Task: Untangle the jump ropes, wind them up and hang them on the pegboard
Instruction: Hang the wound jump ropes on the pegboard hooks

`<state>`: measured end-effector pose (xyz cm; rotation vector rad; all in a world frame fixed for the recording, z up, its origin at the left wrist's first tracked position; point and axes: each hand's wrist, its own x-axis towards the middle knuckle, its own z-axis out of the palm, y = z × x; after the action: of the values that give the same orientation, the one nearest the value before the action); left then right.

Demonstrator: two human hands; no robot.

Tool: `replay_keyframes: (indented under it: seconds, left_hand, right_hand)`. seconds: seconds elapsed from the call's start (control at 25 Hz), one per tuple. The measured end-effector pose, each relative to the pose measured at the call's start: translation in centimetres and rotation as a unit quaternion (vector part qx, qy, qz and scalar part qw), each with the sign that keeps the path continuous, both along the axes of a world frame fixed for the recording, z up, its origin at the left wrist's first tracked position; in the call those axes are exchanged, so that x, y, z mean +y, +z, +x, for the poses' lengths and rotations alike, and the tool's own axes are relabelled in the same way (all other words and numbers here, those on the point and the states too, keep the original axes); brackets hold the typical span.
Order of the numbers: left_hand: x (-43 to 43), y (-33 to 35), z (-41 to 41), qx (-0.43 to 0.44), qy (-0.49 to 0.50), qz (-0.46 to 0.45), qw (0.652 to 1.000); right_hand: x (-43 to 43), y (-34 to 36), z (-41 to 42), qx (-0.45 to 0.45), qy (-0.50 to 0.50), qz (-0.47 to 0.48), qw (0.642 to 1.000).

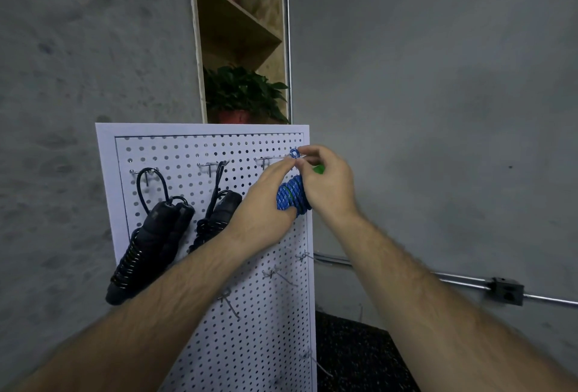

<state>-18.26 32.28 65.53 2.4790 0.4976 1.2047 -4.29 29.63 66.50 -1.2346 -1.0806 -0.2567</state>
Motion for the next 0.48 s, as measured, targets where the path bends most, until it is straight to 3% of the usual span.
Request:
replay_keyframes:
  seconds: [0.48]
  left_hand:
    - [-0.19,-0.19,-0.19,-0.011,0.003,0.018,1.0]
  right_hand:
    - [0.14,0.23,-0.01,-0.023,-0.008,0.021,0.999]
